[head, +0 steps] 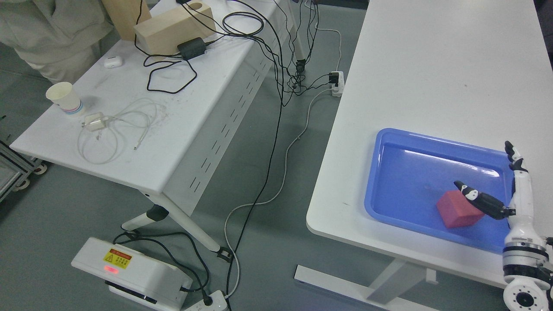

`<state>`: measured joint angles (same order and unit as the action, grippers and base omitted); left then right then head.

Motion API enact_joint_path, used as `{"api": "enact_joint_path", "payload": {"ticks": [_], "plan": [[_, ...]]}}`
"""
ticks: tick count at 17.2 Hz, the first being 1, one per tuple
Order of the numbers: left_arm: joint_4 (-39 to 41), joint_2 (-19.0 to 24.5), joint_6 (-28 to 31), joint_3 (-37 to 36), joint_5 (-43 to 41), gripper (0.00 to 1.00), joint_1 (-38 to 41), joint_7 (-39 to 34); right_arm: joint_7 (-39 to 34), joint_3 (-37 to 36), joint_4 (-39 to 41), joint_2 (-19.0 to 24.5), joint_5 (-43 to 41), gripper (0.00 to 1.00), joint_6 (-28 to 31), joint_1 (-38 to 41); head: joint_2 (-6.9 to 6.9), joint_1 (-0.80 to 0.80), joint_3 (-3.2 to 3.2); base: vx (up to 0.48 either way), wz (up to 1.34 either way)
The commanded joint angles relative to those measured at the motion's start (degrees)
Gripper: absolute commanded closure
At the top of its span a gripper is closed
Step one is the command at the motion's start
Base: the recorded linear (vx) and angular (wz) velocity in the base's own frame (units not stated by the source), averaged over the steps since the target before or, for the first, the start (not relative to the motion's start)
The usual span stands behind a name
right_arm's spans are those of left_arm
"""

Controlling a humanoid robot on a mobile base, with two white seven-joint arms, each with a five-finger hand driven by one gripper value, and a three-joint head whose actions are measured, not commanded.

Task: Pick pink block from left shelf to tray
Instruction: 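Open the right hand to release the pink block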

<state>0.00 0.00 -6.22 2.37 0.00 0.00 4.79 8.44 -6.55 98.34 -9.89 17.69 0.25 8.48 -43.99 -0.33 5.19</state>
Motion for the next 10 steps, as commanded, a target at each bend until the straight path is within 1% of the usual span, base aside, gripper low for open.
{"api": "enact_joint_path", "payload": {"ticks": [1,5,10], "plan": [[1.0,1.0,0.0,0.0,-0.1,0.0,-1.3,0.0,0.0,-5.8,0.0,1.1,-18.0,0.0,0.5,0.0,0.0,0.0,0.0,0.0,0.0],[1.0,1.0,0.0,0.0,-0.1,0.0,-1.3,0.0,-0.1,-6.9,0.1,1.1,-20.1,0.0,0.4,0.1,0.0,0.0,0.0,0.0,0.0],[1.0,1.0,0.0,0.0,-0.1,0.0,-1.3,0.0,-0.4,-6.8,0.1,1.2,-20.1,0.0,0.5,0.1,0.0,0.0,0.0,-0.005,0.0]]}}
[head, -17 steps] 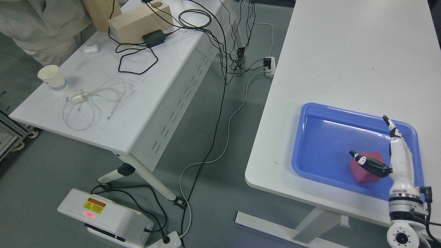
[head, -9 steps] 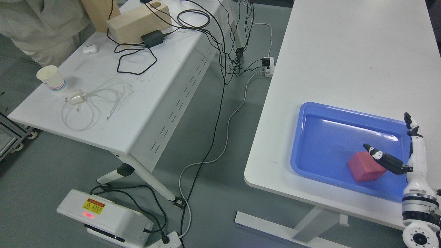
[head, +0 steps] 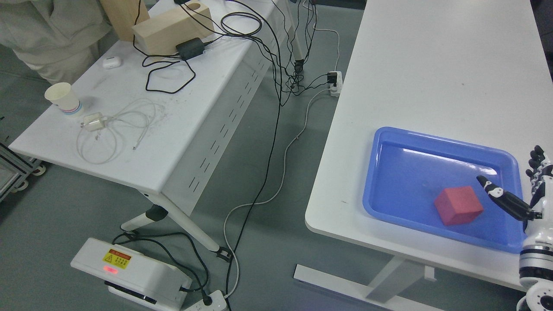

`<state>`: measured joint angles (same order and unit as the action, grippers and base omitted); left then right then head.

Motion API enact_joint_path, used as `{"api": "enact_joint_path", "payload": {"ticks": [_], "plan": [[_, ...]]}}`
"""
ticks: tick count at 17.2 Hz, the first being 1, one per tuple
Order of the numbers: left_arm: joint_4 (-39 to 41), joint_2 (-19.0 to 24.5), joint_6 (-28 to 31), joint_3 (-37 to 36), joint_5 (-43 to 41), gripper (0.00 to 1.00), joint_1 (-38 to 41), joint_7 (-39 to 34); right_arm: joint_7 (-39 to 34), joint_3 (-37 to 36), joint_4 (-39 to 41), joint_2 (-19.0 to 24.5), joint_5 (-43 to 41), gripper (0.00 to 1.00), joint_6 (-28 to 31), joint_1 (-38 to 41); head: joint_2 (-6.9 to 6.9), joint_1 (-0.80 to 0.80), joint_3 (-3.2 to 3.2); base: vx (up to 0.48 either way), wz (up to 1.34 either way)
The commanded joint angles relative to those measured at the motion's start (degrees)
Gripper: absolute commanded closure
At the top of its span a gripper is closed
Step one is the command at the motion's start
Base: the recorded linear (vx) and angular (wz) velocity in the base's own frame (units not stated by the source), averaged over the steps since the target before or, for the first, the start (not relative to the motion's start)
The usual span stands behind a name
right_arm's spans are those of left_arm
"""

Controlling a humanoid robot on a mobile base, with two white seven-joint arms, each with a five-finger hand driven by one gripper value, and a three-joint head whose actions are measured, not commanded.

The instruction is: Pick pink block from left shelf to tray

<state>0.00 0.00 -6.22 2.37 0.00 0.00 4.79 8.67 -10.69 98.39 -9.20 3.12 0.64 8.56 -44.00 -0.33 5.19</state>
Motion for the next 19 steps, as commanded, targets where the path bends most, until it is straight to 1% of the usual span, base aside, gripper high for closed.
{"api": "enact_joint_path", "payload": {"ticks": [1,19], "plan": [[1.0,1.0,0.0,0.0,-0.1,0.0,-1.3,0.0,-0.6,-2.7,0.1,0.5,-5.5,0.0,0.1,0.0,0.0,0.0,0.0,-0.018,0.0],[1.0,1.0,0.0,0.0,-0.1,0.0,-1.3,0.0,-1.8,-2.2,0.1,1.2,-5.5,0.0,0.0,0.0,0.0,0.0,0.0,-0.06,-0.02]]}}
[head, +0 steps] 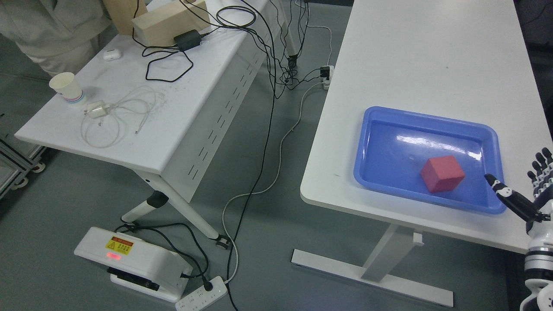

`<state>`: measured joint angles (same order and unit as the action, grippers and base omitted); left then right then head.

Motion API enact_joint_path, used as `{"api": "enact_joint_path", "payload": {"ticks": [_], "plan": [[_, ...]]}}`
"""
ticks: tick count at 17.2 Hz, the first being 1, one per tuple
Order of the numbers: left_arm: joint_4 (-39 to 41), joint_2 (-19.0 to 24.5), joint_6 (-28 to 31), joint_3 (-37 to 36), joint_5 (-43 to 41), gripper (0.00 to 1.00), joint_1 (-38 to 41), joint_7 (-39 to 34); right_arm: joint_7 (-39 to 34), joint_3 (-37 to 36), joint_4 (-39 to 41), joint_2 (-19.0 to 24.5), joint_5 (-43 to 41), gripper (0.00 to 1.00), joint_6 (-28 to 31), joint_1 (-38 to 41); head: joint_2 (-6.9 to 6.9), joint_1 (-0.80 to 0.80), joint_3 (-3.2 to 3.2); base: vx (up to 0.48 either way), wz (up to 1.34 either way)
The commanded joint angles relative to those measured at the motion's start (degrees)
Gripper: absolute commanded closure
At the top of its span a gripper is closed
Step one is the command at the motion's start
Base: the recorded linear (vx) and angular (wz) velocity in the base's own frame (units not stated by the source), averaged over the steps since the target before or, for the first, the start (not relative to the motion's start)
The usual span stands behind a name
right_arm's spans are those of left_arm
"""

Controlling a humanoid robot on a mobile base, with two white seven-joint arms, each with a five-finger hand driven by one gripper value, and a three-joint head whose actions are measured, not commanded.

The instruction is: Pick pink block from left shelf to tray

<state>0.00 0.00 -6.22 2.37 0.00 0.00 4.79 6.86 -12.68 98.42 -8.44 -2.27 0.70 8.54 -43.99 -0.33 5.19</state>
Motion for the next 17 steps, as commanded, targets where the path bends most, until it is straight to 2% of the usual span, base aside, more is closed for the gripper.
{"api": "enact_joint_path", "payload": {"ticks": [1,8,17], "plan": [[1.0,1.0,0.0,0.0,-0.1,0.0,-1.4,0.0,0.0,-0.2,-0.1,0.4,-0.1,0.0,0.0,0.0,0.0,0.0,0.0,-0.105,-0.28],[1.0,1.0,0.0,0.0,-0.1,0.0,-1.3,0.0,-0.6,-0.1,-0.1,0.5,-0.1,0.0,-0.1,0.0,0.0,0.0,0.0,-0.158,-0.24],[1.0,1.0,0.0,0.0,-0.1,0.0,-1.3,0.0,-1.0,-0.1,-0.1,0.5,-0.1,0.0,-0.1,0.0,0.0,0.0,0.0,-0.206,0.03]]}}
